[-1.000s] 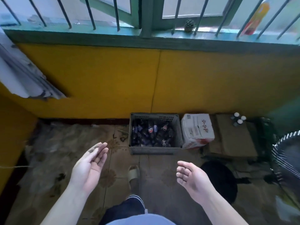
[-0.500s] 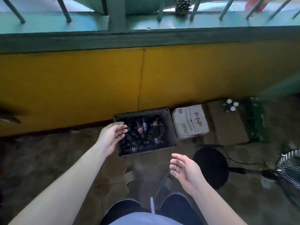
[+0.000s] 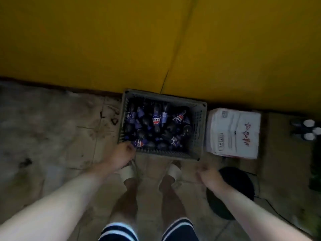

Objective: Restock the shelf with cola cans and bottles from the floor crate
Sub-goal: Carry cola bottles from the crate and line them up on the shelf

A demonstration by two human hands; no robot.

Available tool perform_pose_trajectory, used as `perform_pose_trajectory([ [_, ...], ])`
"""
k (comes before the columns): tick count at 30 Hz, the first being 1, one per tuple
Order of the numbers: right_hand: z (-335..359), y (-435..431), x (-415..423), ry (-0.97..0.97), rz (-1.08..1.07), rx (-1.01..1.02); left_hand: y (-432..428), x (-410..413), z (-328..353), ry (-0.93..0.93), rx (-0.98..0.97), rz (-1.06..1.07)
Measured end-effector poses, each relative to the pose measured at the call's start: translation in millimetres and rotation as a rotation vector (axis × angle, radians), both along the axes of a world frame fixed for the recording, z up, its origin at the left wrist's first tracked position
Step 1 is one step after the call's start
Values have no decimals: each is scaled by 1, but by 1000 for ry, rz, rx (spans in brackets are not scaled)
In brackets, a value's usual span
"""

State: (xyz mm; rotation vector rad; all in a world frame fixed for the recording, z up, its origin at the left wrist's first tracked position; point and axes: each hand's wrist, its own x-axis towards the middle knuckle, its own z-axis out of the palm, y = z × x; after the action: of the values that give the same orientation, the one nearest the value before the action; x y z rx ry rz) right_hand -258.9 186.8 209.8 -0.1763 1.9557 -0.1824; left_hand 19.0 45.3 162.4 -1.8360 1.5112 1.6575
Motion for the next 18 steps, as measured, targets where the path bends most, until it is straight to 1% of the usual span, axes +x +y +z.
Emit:
perform_pose_trajectory([
  [2,-50,-14,-7,40,64,-60,3,-3,-46,-23,-53,-121],
  [4,-97,-28,-7,21,15,-133,10,-6,-93,-27,-110,-155],
  [6,-137,-40,2,-8,24,-205,15,-9,-133,-35,-138,-101],
  [8,-182,-44,13,-47,123,-223,15,-13,-167,-96,-129,2],
  [11,-245,-49,31,-89,263,-177,14,-21,-209,-157,-32,148],
  [13,-279,-58,41,-90,314,-158,9,-30,-227,-146,45,200],
  [16,-320,-71,55,-19,360,-176,-3,-45,-248,-110,224,348],
  [18,-339,-80,61,89,416,-179,-6,-53,-266,-98,310,346],
])
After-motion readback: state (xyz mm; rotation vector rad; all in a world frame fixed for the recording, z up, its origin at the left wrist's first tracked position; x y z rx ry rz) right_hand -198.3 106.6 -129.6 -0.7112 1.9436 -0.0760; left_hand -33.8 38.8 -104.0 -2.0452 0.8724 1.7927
